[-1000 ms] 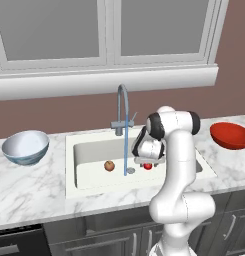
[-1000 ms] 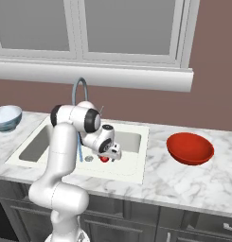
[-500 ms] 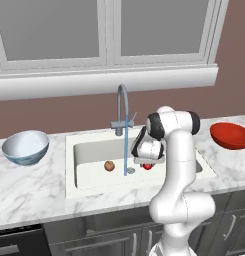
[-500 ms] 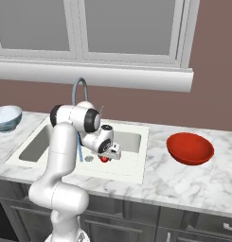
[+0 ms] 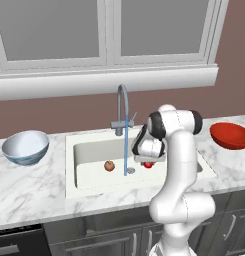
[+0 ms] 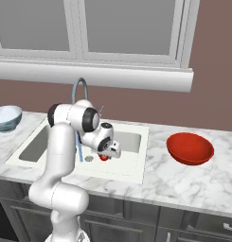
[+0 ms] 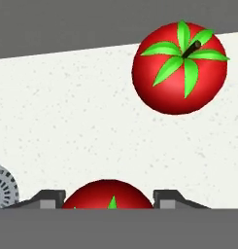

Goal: Pick the tomatos from the sink and place them in one bowl. Place the peach in the other bowl. Then turn off the sink faucet.

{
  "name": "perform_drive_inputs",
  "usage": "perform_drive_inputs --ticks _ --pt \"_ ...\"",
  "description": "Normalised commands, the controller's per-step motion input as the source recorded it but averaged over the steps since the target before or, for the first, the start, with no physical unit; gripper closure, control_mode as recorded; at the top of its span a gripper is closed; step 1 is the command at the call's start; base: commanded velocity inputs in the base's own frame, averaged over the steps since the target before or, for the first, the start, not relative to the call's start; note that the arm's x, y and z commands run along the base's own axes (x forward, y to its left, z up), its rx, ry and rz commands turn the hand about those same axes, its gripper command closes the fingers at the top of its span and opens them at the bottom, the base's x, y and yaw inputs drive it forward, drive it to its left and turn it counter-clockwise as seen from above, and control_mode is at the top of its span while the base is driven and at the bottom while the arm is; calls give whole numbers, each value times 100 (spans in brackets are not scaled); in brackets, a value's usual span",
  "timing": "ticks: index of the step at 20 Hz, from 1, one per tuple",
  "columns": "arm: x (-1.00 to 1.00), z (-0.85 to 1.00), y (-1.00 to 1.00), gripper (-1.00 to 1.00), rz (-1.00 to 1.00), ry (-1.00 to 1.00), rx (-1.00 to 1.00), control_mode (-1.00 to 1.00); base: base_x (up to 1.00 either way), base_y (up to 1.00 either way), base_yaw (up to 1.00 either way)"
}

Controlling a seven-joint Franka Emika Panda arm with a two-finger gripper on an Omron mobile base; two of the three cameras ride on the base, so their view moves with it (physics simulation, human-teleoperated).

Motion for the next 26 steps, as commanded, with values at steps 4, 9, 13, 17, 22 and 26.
perform_drive_inputs --ticks 4,9,13,17,22,26 --pt "-21 55 -7 100 0 -11 2 -100 0 0 0" --pt "-13 66 -31 100 0 -15 6 -100 0 0 0" --pt "-18 80 -39 100 0 -17 8 -100 0 0 0" --pt "-17 86 -19 100 0 -16 4 -100 0 0 0" --pt "-12 96 -2 100 0 -15 0 -100 0 0 0" --pt "-19 96 0 100 0 -12 0 -100 0 0 0"
